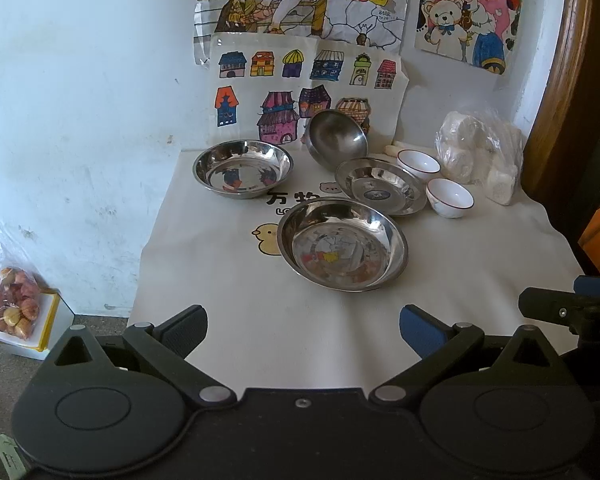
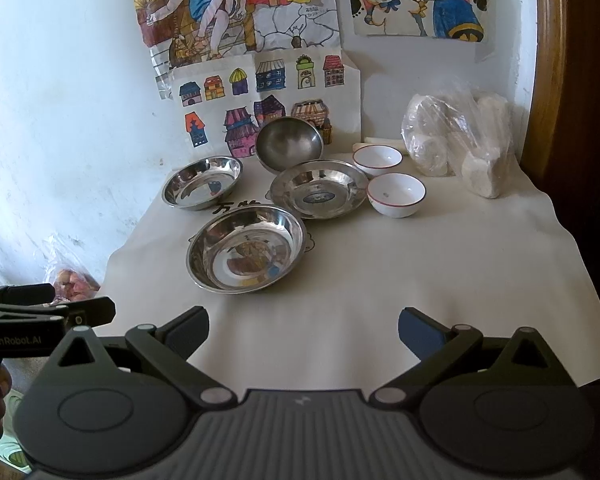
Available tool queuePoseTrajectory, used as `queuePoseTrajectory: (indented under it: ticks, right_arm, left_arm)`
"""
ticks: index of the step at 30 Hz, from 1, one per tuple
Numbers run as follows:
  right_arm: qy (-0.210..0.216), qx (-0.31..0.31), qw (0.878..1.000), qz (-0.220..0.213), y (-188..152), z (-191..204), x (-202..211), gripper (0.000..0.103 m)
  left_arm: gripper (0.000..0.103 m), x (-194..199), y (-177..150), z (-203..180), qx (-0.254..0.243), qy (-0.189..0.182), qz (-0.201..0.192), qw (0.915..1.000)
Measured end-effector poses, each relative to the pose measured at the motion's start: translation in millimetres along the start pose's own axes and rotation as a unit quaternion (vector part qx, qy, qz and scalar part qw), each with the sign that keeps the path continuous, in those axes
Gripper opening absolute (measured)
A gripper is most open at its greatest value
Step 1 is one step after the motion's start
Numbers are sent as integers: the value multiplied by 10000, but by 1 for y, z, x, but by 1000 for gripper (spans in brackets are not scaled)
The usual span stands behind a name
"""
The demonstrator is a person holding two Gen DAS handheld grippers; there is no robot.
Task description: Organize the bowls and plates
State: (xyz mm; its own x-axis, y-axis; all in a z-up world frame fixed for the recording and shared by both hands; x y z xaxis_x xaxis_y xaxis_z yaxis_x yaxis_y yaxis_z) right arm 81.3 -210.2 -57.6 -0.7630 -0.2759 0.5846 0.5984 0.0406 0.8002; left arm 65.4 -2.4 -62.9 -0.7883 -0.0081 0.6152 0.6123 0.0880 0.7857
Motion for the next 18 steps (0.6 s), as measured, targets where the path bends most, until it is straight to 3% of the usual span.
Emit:
queuePoseTrajectory:
  ticks: [18]
  right_arm:
    - [4,-8,10000,1,0,-1,2,103]
  left_arm:
    - [102,0,0,0,-2,4,4,10000]
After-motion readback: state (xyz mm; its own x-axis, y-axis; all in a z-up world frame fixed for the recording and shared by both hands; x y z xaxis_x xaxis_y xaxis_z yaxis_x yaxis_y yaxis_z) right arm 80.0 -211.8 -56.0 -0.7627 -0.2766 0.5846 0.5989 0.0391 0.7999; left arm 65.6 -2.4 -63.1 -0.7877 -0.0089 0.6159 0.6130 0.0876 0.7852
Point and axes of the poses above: each gripper's, at about its wrist camera, not at the fingertips, and x roughly against the way its jaws point, z to its left, y to its top, the point moved 9 cm from there along -x, roughly the way its jaws point, and after that the axes turned 5 degrees about -z, right-handed, at the moved point
